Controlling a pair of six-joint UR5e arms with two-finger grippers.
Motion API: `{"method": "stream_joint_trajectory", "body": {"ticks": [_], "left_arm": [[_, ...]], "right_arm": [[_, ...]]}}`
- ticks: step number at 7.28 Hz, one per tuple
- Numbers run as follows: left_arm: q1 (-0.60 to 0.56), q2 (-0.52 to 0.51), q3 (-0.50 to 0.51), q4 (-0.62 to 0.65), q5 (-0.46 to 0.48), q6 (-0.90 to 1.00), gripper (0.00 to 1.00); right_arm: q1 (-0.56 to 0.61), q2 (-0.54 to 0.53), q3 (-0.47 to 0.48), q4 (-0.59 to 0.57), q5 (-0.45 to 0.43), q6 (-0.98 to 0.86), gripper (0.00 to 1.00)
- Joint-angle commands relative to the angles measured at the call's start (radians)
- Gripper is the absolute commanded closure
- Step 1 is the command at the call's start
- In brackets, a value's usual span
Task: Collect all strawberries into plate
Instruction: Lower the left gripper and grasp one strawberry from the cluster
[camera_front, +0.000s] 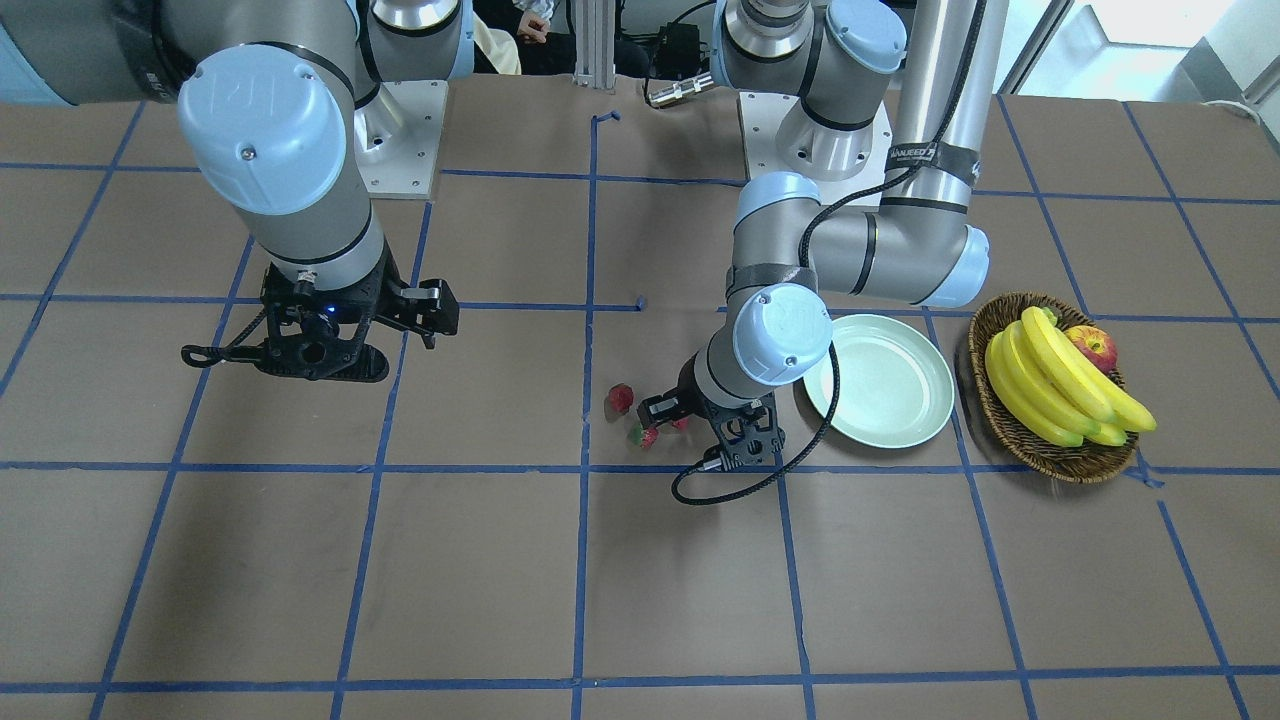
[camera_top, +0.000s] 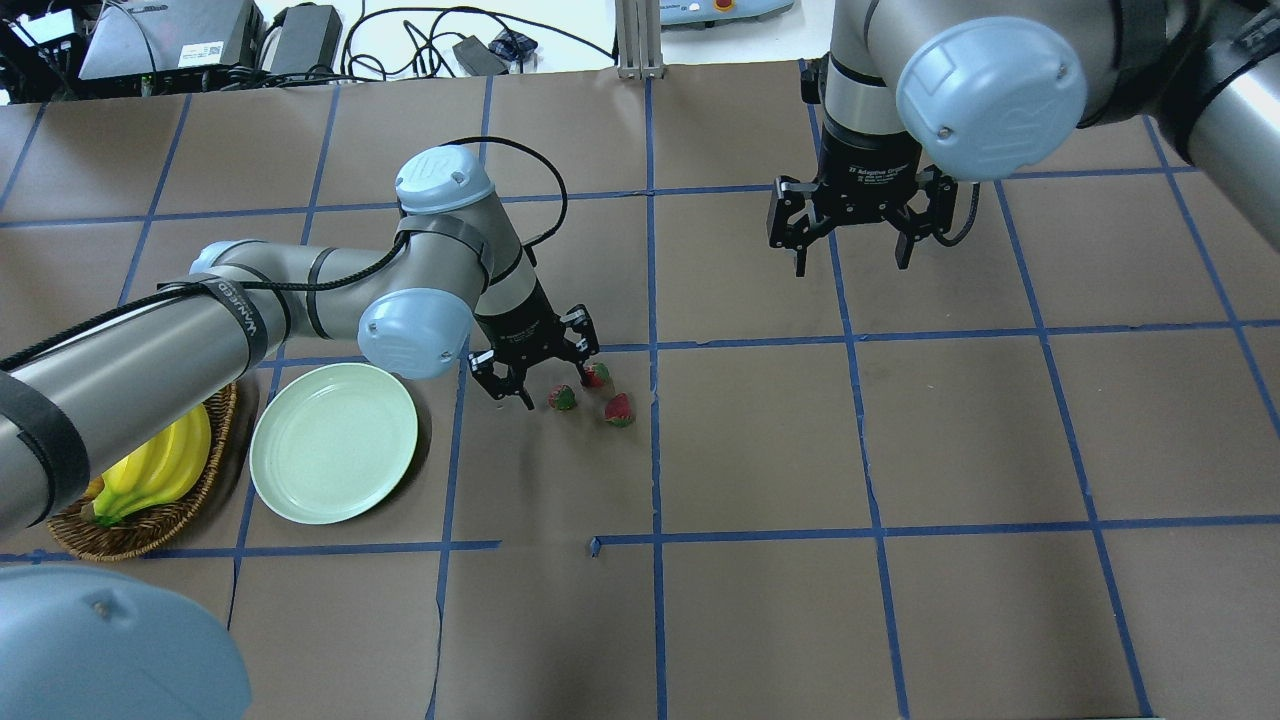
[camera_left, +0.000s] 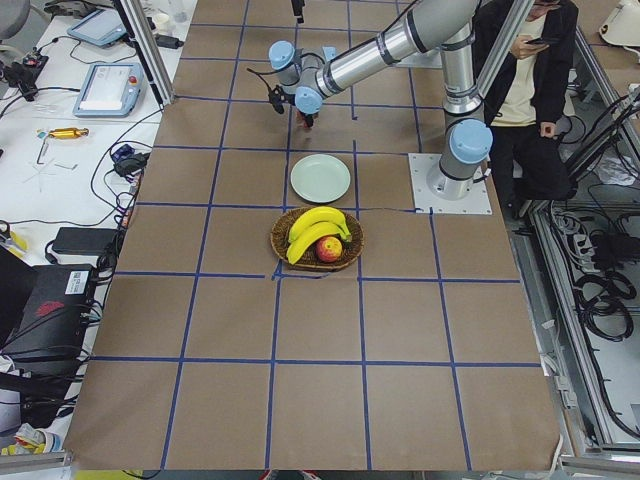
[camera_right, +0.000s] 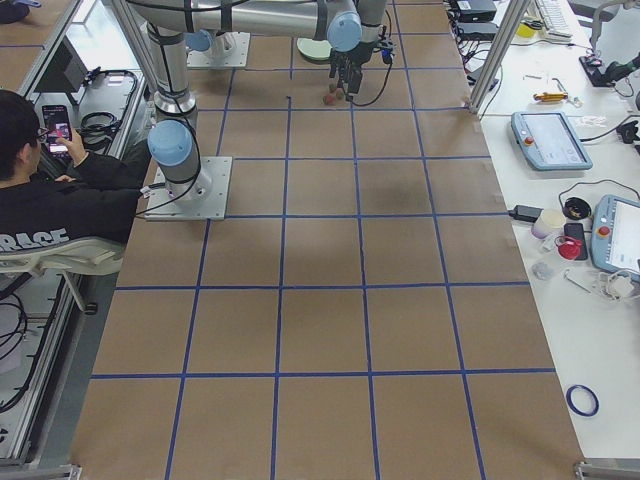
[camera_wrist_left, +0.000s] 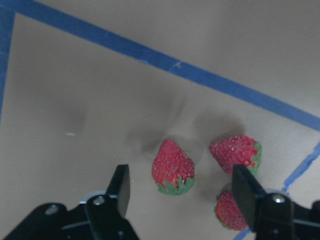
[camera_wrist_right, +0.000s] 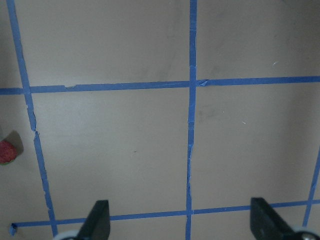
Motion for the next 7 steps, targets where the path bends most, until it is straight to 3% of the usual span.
{"method": "stream_joint_trajectory", "body": {"ticks": [1, 3, 4, 5, 6, 7], "left_arm": [[-0.001, -0.012, -0.006, 0.001, 0.001, 0.006, 0.24], [-0.001, -0.015, -0.008, 0.000, 0.004, 0.006, 0.25], [-0.001, -0.020, -0.006, 0.000, 0.004, 0.005, 0.47], [-0.001, -0.021, -0.005, 0.000, 0.006, 0.006, 0.83], [-0.001, -0.021, -0.002, 0.001, 0.004, 0.008, 1.00], [-0.001, -0.007, 0.002, 0.001, 0.006, 0.022, 1.00]], "right_arm": [[-0.002, 0.002, 0.000, -0.003, 0.006, -0.001, 0.00], [0.001, 0.003, 0.029, -0.013, 0.006, 0.002, 0.00], [-0.002, 0.002, 0.032, -0.014, 0.003, 0.002, 0.00], [-0.002, 0.002, 0.034, -0.014, 0.004, 0.002, 0.00], [-0.002, 0.002, 0.034, -0.014, 0.003, 0.002, 0.00], [-0.002, 0.002, 0.034, -0.012, 0.001, 0.002, 0.00]]}}
